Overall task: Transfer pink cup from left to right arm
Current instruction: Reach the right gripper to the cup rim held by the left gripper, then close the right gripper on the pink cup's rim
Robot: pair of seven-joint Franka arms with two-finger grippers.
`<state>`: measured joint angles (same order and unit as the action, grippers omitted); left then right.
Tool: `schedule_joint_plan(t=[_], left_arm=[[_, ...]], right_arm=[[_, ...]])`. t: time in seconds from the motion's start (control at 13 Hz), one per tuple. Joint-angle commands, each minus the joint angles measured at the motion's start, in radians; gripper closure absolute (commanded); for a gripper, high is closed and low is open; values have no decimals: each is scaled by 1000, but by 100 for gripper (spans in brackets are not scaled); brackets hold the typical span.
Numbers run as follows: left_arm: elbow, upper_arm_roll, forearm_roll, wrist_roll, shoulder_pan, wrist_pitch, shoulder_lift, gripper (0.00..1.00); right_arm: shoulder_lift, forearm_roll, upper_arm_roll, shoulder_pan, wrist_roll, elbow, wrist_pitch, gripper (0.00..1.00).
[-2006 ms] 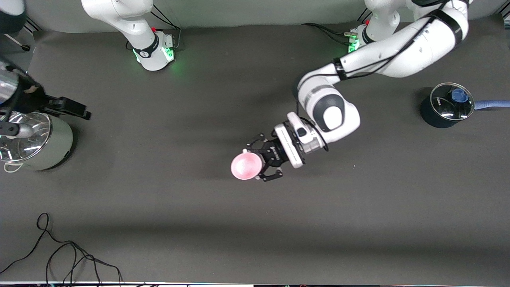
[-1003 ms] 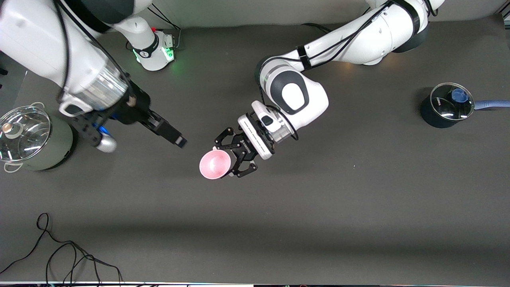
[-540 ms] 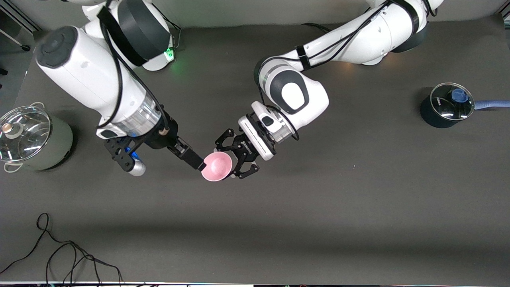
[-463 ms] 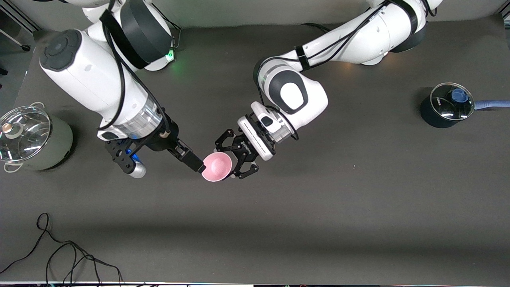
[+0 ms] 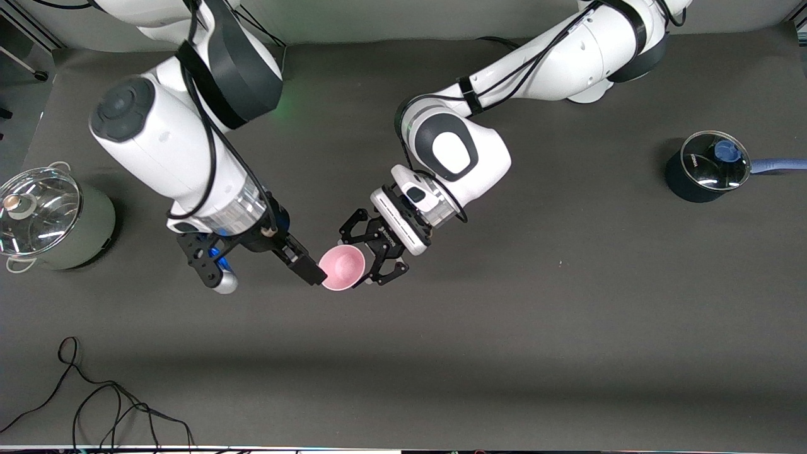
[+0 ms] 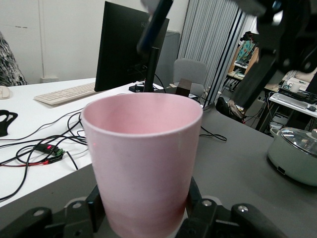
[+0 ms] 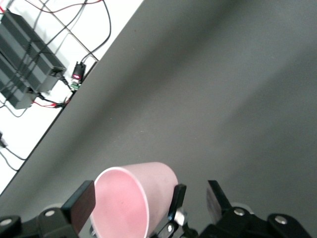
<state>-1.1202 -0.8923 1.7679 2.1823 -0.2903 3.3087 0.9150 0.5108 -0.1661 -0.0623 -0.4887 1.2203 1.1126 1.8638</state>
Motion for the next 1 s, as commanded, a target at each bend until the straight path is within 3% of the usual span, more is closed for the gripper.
schedule_joint_plan(t=[0.0,0.62,0.69,0.93], left_arm=[[26,24,30,5,-26,28,-13,100],[34,26,28,-9,-26,28,-15,100],[36,26,28,-9,-26,28,-15,100],[40,26,28,-9,-27,28,-13,100]], right_arm=[[47,5,-7,-13,36,-34,-8,1],[34,0,10,-63,36,-36,-63,1],[35,2,10,-64,36,-34,-66,7],[46,3,10,-64,38,-34,-66,51]])
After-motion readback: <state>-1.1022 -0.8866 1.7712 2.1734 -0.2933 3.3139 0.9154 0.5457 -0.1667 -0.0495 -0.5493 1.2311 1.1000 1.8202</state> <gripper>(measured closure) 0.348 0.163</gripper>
